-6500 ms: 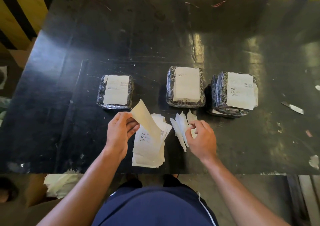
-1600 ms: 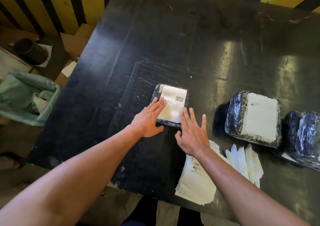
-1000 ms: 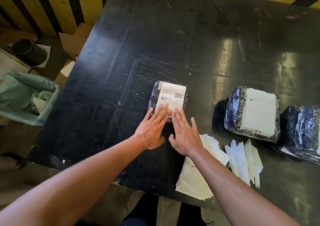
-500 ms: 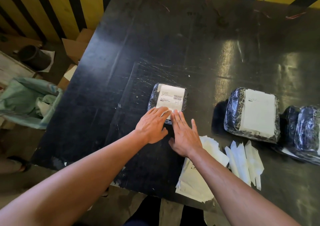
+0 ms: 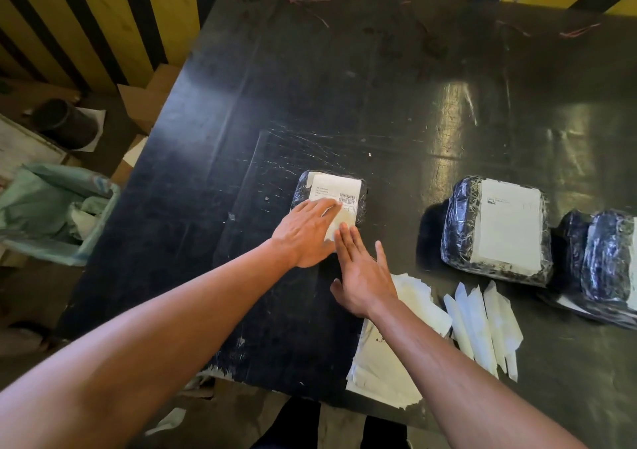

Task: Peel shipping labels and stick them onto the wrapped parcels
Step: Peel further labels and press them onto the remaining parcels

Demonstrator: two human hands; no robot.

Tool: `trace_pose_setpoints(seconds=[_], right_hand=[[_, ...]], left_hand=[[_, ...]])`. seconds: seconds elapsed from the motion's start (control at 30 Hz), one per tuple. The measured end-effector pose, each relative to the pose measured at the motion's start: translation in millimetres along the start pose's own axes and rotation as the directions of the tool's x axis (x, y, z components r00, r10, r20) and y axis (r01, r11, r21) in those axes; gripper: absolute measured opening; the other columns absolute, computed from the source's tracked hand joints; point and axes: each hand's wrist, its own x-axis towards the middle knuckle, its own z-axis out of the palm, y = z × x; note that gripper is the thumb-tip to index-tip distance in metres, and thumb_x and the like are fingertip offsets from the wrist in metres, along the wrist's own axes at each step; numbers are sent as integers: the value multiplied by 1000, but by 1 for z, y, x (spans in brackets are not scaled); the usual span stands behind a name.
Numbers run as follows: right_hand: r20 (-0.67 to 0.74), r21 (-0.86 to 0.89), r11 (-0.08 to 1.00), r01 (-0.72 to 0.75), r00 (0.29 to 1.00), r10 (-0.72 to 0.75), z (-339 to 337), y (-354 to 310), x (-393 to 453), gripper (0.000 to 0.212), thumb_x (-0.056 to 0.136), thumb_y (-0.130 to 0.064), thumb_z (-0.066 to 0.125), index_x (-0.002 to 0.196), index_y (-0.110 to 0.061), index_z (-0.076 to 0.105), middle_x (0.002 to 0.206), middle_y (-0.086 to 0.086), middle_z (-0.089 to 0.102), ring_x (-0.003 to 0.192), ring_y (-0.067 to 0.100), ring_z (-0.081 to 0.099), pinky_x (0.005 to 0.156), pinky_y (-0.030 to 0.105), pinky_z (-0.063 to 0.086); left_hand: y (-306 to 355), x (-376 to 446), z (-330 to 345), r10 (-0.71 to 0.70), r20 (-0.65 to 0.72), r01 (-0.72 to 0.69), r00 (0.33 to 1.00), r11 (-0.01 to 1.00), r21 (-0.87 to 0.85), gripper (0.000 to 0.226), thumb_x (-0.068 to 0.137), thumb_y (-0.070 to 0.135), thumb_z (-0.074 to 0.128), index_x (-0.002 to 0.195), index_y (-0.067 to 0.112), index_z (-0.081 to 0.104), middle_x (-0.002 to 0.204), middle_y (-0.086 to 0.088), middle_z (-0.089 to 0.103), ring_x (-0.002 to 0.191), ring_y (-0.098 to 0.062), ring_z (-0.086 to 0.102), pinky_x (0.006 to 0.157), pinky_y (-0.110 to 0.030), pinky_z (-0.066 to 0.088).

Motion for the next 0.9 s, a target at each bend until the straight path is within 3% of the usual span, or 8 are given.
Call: trace_pose_setpoints(seconds=[0.13, 0.27, 0.33, 0.47, 0.63, 0.73, 0.83, 0.9], right_hand=[[-10, -2, 1000, 1, 1000, -2, -1, 1, 1, 94, 100, -33, 51, 166, -20, -14, 172, -5, -26, 158, 15, -26, 129, 58, -7], [-3, 8, 1000, -2, 1000, 2, -3, 0, 0, 93, 100, -32, 50, 166, -20, -14, 171, -6, -27, 158, 14, -26, 129, 58, -6], [2, 12, 1000, -2, 1000, 2, -4, -1, 0, 92, 100, -33, 49, 166, -19, -14, 171, -5, -28, 158, 14, -26, 129, 58, -6], [2, -2, 1000, 9, 1000, -9, -3, -1, 0, 92, 101, -36, 49, 166, -18, -14, 172, -1, -27, 159, 18, -25, 129, 58, -8], [-14, 18, 1000, 13, 1000, -12, -2, 2, 2, 93, 100, -32, 49, 166, -19, -15, 172, -3, -27, 158, 16, -25, 129, 58, -7], [-9, 31, 999, 12, 1000, -11, -4, 1, 1, 91, 100, -32, 50, 167, -18, -11, 173, -3, -24, 159, 16, -23, 129, 58, -5], [-46, 166, 985, 34, 999, -26, -10, 2, 5, 86, 99, -34, 54, 168, -18, 6, 176, -4, -9, 162, 16, -9, 132, 50, 5], [-207, 361, 932, 43, 978, 35, -15, 6, 10, 79, 94, -30, 60, 165, -18, 26, 176, -3, 14, 161, 17, 15, 130, 40, 20]], left_hand=[[-14, 9, -4, -56, 25, 54, 998, 996, 71, 76, 98, 40, 54, 163, 13, 28, 168, -2, 31, 153, -22, 33, 128, -39, 21], [-27, 17, -14, -143, -6, 143, 990, 983, 119, 60, 93, 40, 54, 147, 14, 48, 151, -4, 48, 135, -25, 50, 121, -39, 31], [-24, 22, -11, -128, -39, 132, 991, 982, 136, 63, 93, 42, 53, 149, 12, 48, 159, -6, 42, 145, -24, 42, 127, -40, 26], [-9, 34, -4, 10, 61, -17, 998, 994, 108, 79, 102, 47, 47, 166, 14, 16, 176, -3, 8, 162, -22, 7, 132, -45, 8], [-23, 50, -8, -104, -25, 106, 994, 990, 97, 75, 102, 46, 46, 165, 13, 21, 172, -3, 24, 159, -22, 20, 132, -47, 8], [-34, 62, -16, -192, 2, 191, 981, 978, 87, 73, 103, 49, 43, 165, 15, 24, 173, -4, 23, 159, -25, 21, 132, -49, 10], [-37, 55, -16, -337, -14, 333, 942, 937, -104, 78, 100, 50, 53, 165, 19, 22, 172, -6, 18, 155, -31, 27, 124, -53, 29], [-37, 38, -10, -499, -36, 462, 866, 826, -324, 78, 97, 48, 59, 162, 22, 26, 165, -8, 26, 147, -33, 39, 114, -54, 41]])
